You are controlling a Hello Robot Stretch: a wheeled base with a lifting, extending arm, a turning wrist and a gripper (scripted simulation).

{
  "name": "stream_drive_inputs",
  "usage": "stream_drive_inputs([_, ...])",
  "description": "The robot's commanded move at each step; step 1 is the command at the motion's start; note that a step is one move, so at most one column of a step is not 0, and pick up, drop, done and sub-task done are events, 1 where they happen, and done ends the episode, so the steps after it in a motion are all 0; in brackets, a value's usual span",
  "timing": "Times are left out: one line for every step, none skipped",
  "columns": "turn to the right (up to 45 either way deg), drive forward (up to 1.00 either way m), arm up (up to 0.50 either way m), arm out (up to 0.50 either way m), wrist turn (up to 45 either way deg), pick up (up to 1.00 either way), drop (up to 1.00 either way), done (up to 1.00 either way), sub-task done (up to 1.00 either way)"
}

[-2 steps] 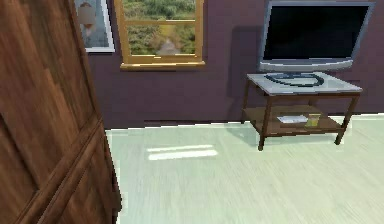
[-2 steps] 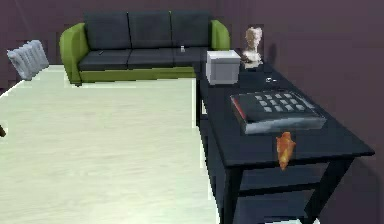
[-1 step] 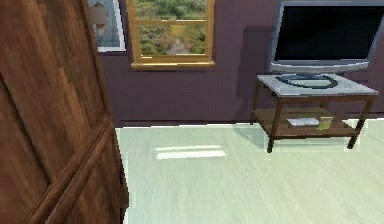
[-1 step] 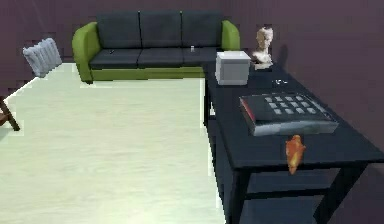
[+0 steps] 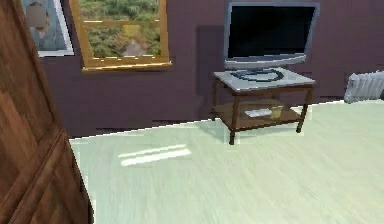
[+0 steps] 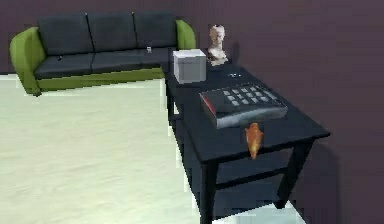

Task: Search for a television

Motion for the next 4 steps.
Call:
stream_drive_inputs([0.0, 0.45, 0.00, 0.00, 0.0, 0.00, 0.00, 0.00, 0.00])
stream_drive_inputs([-30.0, 0.00, 0.00, 0.00, 0.0, 0.00, 0.00, 0.00, 0.00])
stream_drive_inputs([0.0, 0.30, 0.00, 0.00, 0.0, 0.00, 0.00, 0.00, 0.00])
stream_drive_inputs([21.0, 0.00, 0.00, 0.00, 0.0, 0.00, 0.00, 0.00, 0.00])
